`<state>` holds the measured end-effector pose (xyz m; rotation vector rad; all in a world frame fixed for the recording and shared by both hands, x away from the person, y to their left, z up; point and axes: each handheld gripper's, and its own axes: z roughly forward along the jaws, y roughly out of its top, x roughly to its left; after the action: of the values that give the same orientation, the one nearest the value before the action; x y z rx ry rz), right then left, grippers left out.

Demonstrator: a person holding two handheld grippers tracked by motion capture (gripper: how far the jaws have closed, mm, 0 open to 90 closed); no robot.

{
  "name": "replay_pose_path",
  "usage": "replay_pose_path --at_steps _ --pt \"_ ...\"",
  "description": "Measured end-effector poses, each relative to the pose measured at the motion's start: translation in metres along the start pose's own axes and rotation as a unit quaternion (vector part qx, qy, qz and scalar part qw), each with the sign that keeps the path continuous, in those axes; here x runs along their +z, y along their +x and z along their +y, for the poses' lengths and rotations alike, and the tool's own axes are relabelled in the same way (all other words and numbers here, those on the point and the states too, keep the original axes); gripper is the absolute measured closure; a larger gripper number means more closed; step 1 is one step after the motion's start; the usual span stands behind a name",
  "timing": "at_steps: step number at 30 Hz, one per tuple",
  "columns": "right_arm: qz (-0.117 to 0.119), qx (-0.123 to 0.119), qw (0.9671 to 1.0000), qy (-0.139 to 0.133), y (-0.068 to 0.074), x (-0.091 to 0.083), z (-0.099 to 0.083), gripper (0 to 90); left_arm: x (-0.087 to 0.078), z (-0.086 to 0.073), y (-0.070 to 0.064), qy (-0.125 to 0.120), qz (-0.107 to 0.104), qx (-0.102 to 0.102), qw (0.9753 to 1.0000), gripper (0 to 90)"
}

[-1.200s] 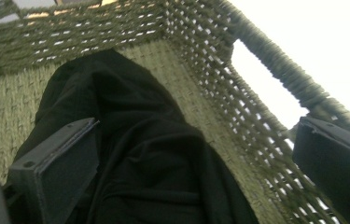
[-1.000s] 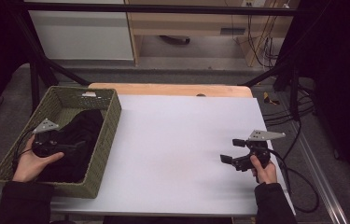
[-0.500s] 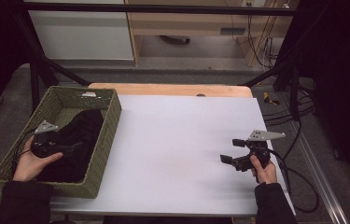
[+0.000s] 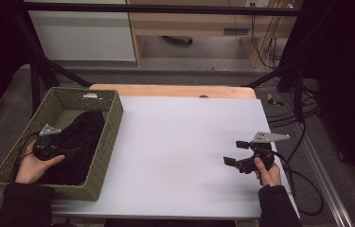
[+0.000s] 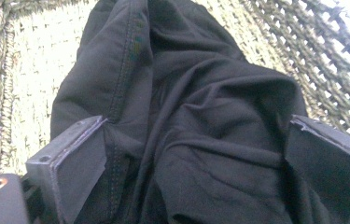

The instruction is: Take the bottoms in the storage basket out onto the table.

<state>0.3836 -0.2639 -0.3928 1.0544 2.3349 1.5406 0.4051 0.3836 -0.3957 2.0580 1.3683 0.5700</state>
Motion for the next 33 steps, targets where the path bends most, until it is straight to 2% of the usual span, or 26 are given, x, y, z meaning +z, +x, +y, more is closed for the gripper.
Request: replay_pose_path --at_steps 3,14,22,33 --pt "0.000 0.000 1.0000 0.001 0.000 0.000 0.000 4.5 0.002 -0.001 0.001 0.009 0.004 -0.004 0.9999 7.2" --pt "-0.001 -0.002 1.0000 0.002 0.000 0.000 0.000 4.5 0.008 -0.005 0.000 0.042 0.011 0.006 0.9990 10.2" --pt "0.000 -0.001 1.0000 0.003 0.000 0.001 0.000 4.5 0.011 -0.007 0.000 0.057 0.014 0.014 0.9982 12.8" --pt "0.001 -0.002 1.0000 0.004 0.000 0.001 0.000 4.5 0.014 -0.009 0.000 0.071 0.015 0.012 0.9973 16.9"
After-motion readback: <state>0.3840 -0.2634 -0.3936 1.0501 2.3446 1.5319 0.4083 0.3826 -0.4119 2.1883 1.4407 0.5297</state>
